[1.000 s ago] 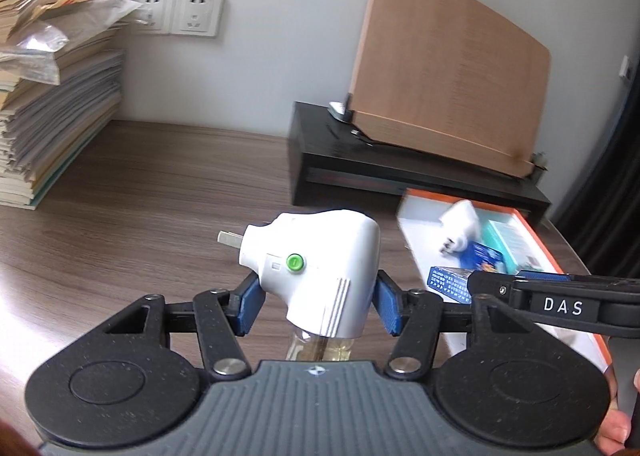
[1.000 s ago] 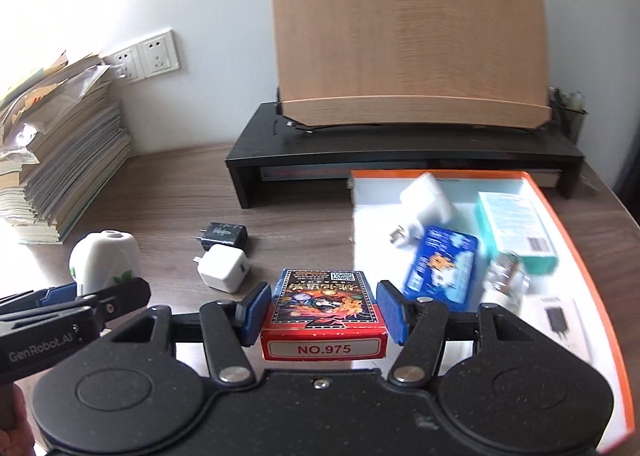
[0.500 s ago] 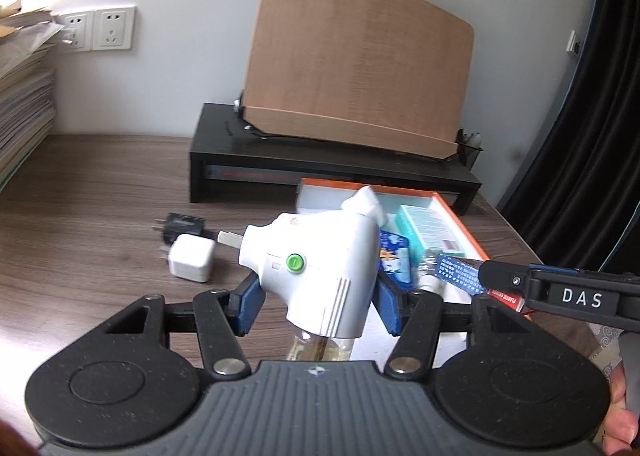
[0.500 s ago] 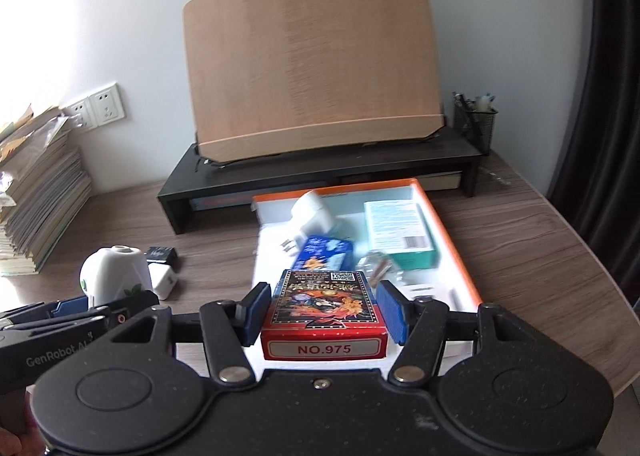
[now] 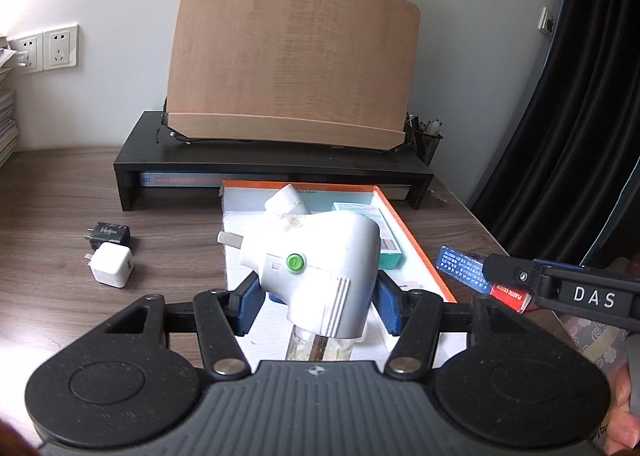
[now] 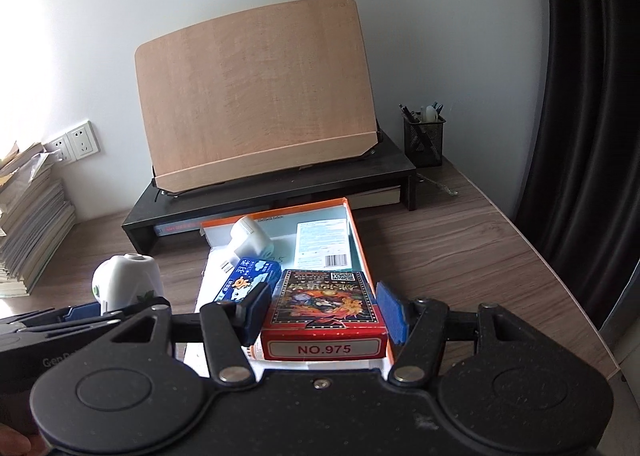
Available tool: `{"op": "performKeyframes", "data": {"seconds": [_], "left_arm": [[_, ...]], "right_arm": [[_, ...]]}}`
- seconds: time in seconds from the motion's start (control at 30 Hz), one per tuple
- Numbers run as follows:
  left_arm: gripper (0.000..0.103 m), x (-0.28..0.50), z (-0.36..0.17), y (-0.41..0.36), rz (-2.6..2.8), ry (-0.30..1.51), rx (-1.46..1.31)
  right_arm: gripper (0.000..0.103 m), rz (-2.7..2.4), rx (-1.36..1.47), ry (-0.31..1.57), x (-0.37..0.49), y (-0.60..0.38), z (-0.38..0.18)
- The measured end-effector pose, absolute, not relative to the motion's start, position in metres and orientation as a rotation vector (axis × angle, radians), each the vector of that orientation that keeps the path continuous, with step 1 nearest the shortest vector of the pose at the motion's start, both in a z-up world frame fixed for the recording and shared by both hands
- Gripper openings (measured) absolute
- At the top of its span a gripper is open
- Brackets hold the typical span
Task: Organize rigid objects
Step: 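Carry the plug-in device and red card box over the white box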
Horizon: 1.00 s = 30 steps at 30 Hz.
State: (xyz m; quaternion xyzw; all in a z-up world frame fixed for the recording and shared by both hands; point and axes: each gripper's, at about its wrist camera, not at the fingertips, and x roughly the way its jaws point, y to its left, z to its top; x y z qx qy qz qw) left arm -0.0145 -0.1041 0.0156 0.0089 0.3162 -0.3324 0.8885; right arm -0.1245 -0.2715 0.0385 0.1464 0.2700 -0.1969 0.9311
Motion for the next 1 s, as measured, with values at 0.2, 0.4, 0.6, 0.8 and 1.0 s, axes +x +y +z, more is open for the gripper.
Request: {"op": "performKeyframes", "data": {"seconds": [0.2,0.4,0.6,0.8,1.0], "left_arm": [[0.058,-0.022,0.018,-0.115,-0.678,0.654,0.029],[0.058,-0.027,0.019,-0.117,-0.659,0.656,0.034],[0.058,-0.032,0.021,-0.116,-0.648,0.652,0.036],[0.058,-0.034,0.022,-0.115,-0.646,0.649,0.037],[0.058,-0.036,0.023,-0.113,-0.640,0.647,0.036]], "right_arm": [[0.070,-0.378,0.305,0.551,-0.131,-0.278,0.039],[0.071,-0.355,0.309,0.551,-0.132,-0.279,0.040],[0.071,-0.343,0.310,0.548,-0.134,-0.278,0.041],[0.071,-0.343,0.312,0.545,-0.136,-0.277,0.043],[0.071,-0.338,0.310,0.541,-0.137,-0.275,0.045]]}}
